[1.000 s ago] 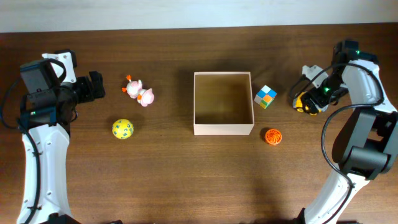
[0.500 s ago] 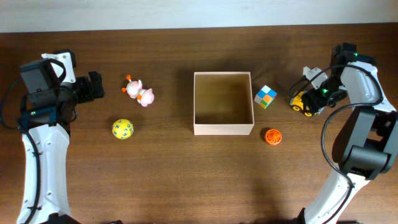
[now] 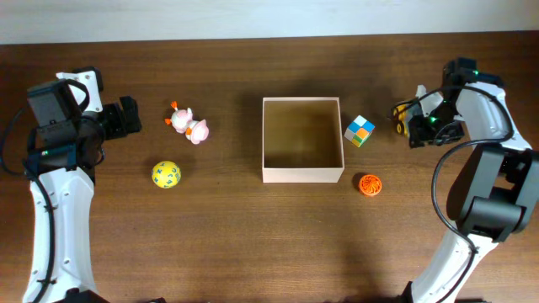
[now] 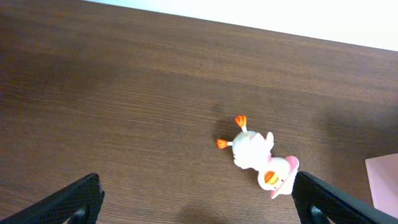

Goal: Pack container
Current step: 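Lower right gripper and grasp the toy truck, lift it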

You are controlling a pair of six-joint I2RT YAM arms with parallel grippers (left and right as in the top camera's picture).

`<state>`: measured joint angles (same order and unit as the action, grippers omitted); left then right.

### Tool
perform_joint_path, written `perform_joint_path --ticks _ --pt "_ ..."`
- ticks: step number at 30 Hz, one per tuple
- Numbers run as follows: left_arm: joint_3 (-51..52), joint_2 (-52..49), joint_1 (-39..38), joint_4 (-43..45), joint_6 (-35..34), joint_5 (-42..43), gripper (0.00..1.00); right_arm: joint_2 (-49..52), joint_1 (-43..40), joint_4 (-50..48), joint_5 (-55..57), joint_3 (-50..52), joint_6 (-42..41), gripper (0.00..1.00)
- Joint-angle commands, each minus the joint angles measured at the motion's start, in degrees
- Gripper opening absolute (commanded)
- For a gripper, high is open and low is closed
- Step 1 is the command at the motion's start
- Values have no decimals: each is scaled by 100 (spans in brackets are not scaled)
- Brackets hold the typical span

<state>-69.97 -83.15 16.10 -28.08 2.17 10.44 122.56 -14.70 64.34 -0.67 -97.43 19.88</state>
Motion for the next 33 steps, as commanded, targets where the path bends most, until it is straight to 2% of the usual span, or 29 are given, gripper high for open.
perform_joint_path --ticks 1,4,6,7,10,16,21,33 --pt "-111 -52 24 -7 90 -42 99 61 166 87 39 46 -584 55" --pt "-111 -52 24 -7 90 -42 99 61 251 96 240 46 -584 63" --pt "-111 -52 24 -7 90 -42 99 61 278 33 442 42 -586 65" --pt "-111 -52 24 -7 90 -42 99 61 278 -20 442 28 -588 70" --pt "-111 -52 24 -7 90 -42 99 59 273 -221 420 -72 -905 72" --pt "-111 -52 24 -7 90 -42 99 59 273 -492 374 -621 -990 84" --pt "-111 -52 20 -9 90 -39 99 59 273 -778 118 -809 -990 87" --pt "-111 -52 20 -13 87 -39 99 262 280 -1154 -326 -807 -1167 87"
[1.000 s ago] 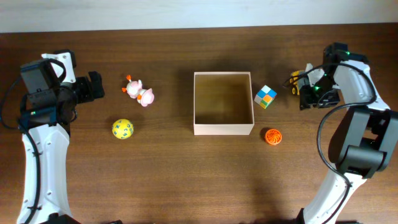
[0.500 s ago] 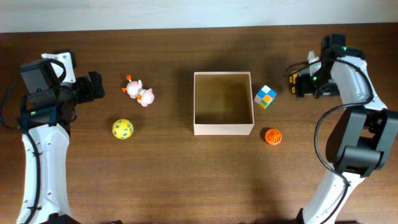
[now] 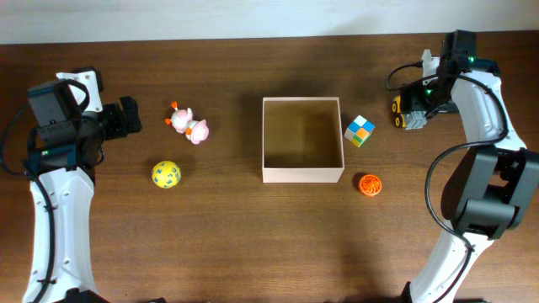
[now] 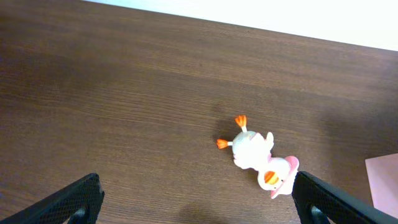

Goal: Pack container
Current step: 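Lower right gripper and grasp the toy truck, lift it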

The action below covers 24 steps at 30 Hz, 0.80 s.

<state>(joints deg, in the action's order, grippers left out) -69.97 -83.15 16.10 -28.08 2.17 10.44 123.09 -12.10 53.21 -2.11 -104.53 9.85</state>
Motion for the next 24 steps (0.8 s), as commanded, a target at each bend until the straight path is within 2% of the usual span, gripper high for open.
perform_joint_path --ticks 1,7,12,16,24 --pt "-111 -52 20 -17 87 -39 99 273 20 -72 -175 -96 -162 87" --pt "-111 -52 20 -98 87 -42 99 501 20 -306 -177 -96 -332 86" --pt "-111 -52 20 -114 87 -39 99 525 46 -420 -175 -94 -332 80" --pt "-111 -52 20 -114 90 -39 99 566 46 -422 -175 -92 -332 66" --pt "-111 -52 20 -114 90 -39 99 588 48 -212 -175 -92 -332 44"
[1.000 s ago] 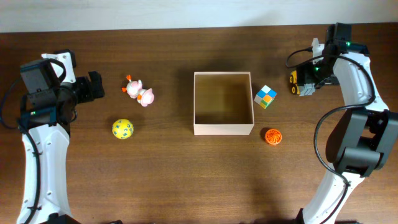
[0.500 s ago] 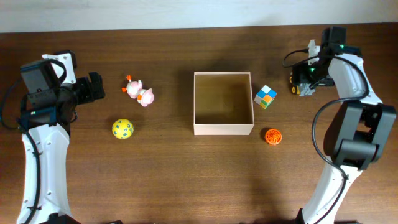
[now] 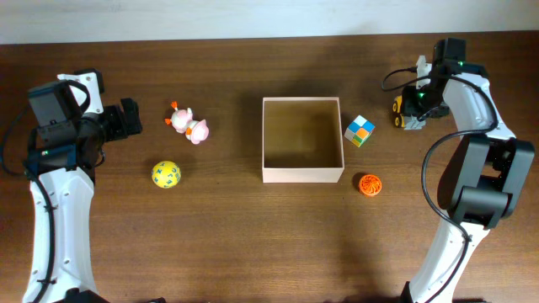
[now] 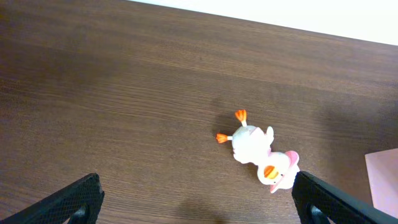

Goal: Pack container
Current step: 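Lower right gripper and grasp the toy truck, lift it, then carry truck left into the box and release it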

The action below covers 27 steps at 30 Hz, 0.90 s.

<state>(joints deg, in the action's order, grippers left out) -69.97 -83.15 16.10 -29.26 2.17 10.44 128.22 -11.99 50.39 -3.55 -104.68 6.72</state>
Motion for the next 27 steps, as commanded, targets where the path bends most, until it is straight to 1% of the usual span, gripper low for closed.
perform_joint_path --ticks 1,5,10,12,14,16,19,23,27 --pt "-111 -52 20 4 90 -42 99 74 37 122 -31 -76 -20 42" --pt "-111 -52 20 4 90 -42 99 44 39 363 -33 -76 -20 36" --pt "-111 -52 20 4 90 -39 99 -127 55 629 -33 -79 -232 35" --pt "-111 -52 20 4 90 -42 99 -256 90 713 -33 -92 -278 34" --pt "-111 -52 20 4 90 -39 99 -407 155 774 -33 -118 -275 31" --pt "-111 -52 20 4 90 -42 99 -590 249 863 -28 -168 -273 27" --pt "-111 -52 20 4 90 -42 99 -931 492 1095 -28 -382 -275 22" --pt "-111 -52 20 4 90 -42 99 -1379 911 1554 -28 -820 -330 19" --pt "-111 -52 20 4 90 -42 99 -1786 1493 1801 -31 -1102 -413 19"
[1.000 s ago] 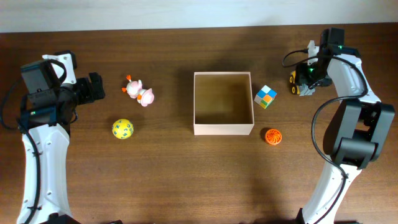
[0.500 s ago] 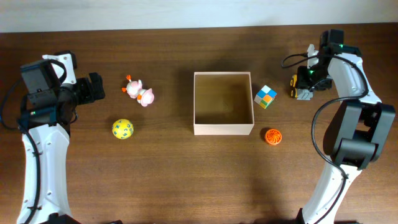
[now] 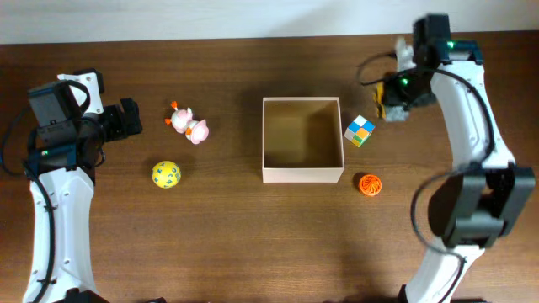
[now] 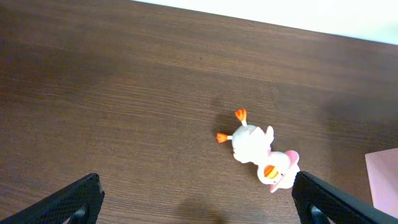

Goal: Pack container
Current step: 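Carry truck left into the box and release it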

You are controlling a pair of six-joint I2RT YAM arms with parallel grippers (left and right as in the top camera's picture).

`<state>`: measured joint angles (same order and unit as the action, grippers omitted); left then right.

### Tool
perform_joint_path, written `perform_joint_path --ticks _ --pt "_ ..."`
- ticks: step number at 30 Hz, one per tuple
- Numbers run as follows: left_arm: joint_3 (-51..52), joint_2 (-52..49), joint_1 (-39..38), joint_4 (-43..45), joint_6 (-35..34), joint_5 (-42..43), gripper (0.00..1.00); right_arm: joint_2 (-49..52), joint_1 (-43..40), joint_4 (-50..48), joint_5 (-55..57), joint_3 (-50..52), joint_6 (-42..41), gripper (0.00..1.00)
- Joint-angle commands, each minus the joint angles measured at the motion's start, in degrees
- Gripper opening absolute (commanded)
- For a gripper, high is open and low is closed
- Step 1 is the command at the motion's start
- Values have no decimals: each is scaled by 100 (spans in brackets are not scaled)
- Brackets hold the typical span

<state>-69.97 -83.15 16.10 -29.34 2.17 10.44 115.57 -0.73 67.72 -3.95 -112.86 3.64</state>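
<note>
An open pale box (image 3: 267, 139) stands mid-table. A checkered cube (image 3: 360, 130) and an orange ball (image 3: 369, 184) lie to the right of it. To its left are a pink duck toy (image 3: 189, 124) and a yellow ball (image 3: 166, 174). My right gripper (image 3: 397, 99) hovers behind the cube, shut on a small yellow-and-black toy (image 3: 391, 108). My left gripper (image 3: 128, 118) rests open at the far left. In the left wrist view the left gripper (image 4: 199, 208) has the duck (image 4: 258, 149) ahead of it, near the right finger (image 4: 323, 199).
The table's back edge meets a white wall (image 3: 253, 17). A corner of the box (image 4: 385, 180) shows at the right edge of the left wrist view. The right arm (image 3: 476, 126) reaches over the right side of the table.
My right gripper has moved left with the yellow-and-black toy and now sits closer to the box's back right corner. The left arm, duck, balls and cube are unchanged.
My right gripper was low at the yellow-and-black toy, right of the cube. At the two later moments it stood a little farther back with the toy in its jaws. Now it holds the toy farther left. My left gripper has stayed open near the duck.
</note>
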Motion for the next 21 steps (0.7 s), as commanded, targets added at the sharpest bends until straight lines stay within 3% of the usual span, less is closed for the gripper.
perform_joint_path --ticks 1,13,21 --pt "-111 -52 20 13 90 -42 99 -592 525 68 7 -297 -125 19" --pt "-111 -52 20 15 90 -42 99 -481 2326 229 483 -79 -1692 19" --pt "-111 -52 20 15 90 -42 99 -151 2684 57 1523 433 -2457 19"
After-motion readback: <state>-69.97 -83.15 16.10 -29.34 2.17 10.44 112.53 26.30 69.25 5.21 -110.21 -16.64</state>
